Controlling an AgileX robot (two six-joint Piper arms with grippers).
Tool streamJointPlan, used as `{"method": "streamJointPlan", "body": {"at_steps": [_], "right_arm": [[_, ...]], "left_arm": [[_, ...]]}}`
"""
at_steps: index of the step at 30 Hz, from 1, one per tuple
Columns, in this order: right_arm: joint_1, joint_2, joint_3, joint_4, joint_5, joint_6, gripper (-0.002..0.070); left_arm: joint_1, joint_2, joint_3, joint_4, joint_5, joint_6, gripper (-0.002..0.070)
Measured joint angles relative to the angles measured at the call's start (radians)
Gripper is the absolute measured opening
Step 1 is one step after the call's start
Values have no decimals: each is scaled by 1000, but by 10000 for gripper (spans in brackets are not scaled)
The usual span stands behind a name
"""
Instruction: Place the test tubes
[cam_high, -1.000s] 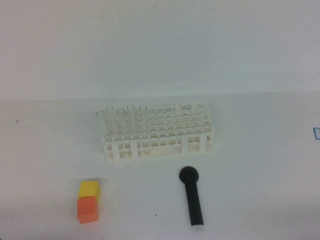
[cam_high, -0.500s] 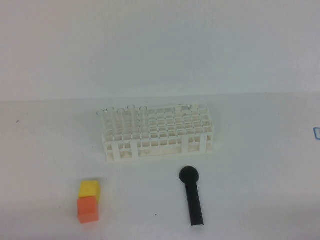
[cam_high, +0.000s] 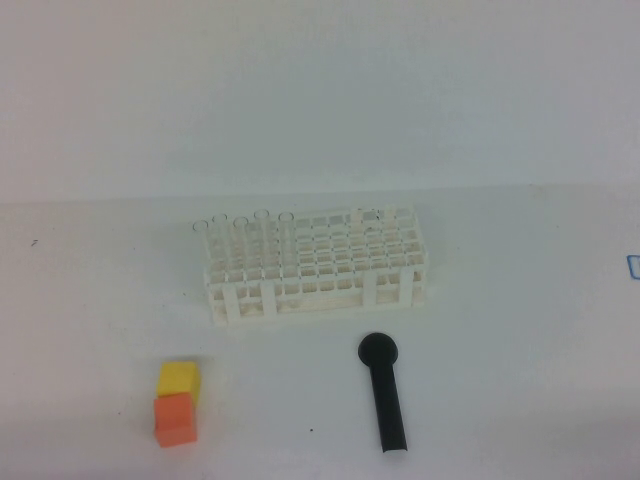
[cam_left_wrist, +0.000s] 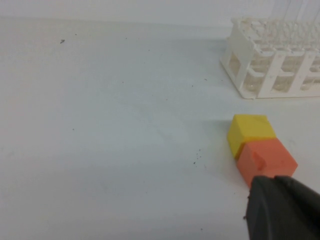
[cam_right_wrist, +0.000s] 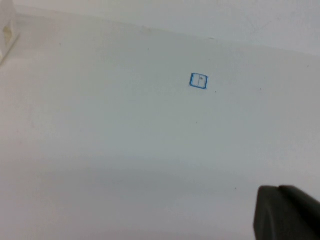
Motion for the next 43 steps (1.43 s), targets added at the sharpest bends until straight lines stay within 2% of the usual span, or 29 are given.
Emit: {"method": "streamJointPlan", "body": {"at_steps": [43], "right_arm": [[0, 0, 0, 0, 0, 0, -1]], "left_arm": [[0, 0, 0, 0, -1, -23, -1]]}}
